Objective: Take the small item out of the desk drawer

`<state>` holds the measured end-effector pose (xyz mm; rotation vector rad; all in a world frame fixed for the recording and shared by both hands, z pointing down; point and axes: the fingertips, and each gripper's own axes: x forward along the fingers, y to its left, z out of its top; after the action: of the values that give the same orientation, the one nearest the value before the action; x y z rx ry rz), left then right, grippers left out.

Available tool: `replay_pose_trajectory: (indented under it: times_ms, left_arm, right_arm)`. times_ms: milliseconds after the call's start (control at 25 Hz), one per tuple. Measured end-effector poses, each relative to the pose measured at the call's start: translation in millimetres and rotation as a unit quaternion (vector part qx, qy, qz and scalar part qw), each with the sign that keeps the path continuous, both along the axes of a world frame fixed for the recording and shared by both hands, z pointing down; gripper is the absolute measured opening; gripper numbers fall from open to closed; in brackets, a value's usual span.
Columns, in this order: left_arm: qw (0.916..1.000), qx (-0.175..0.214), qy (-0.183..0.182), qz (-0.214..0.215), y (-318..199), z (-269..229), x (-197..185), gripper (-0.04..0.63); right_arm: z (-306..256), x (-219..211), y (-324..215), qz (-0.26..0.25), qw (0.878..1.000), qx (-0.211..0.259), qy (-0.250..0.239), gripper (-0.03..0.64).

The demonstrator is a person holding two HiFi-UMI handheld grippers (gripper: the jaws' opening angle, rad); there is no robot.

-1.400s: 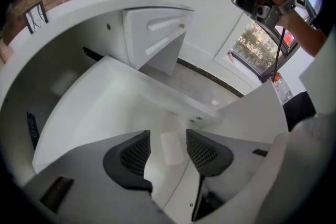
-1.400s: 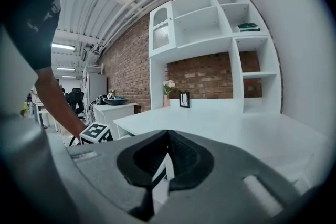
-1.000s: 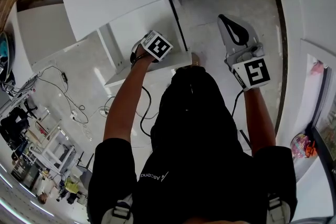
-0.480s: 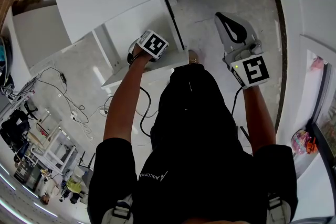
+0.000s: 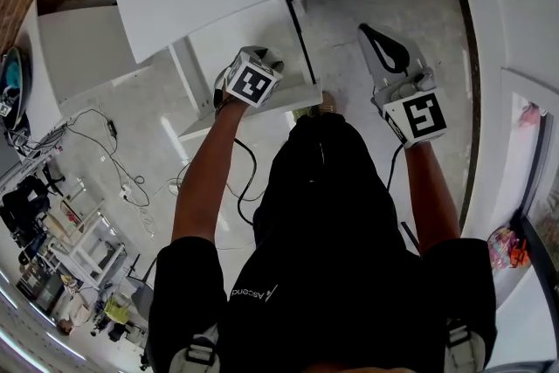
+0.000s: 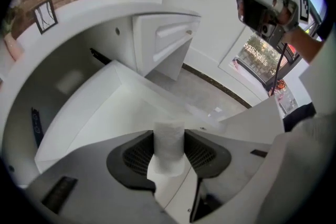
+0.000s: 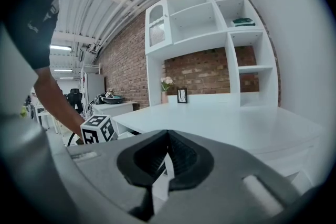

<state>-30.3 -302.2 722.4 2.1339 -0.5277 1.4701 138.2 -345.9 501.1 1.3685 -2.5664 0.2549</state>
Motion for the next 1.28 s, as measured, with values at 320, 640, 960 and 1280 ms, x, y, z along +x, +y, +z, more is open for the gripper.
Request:
replay_pose_trajectory:
  times_ms: [320,640,960,1280]
  left_arm:
    - [0.9867,0.119,0.100,-0.048,-10.6,-117.1,6.3,0.175]
    - [0.9300,0.262,0.229,-0.118,-15.4,-263.2,3.2,0.175]
    - [0.8338,0.418,0.332,-0.139,-2.0,-383.5,-15.3,0.174]
    - [0.7718,0.484,0.379,-0.162,26.0,-453.8,-41.6,0.174]
  right_arm:
    - [-49.7,-27.2,12.8,-0.020,0.999,0.039,-0.003,0.000]
    - [-106.8,-48.3,33.3,-0.033,0.996,0.080,-0.006,0.000]
    - [-149.4,-71.8,58.3,-0.048,0.992,0.114,-0.017,0.000]
    - [-197.4,-94.1,79.7,-0.063,0.985,0.161,-0.032,0.000]
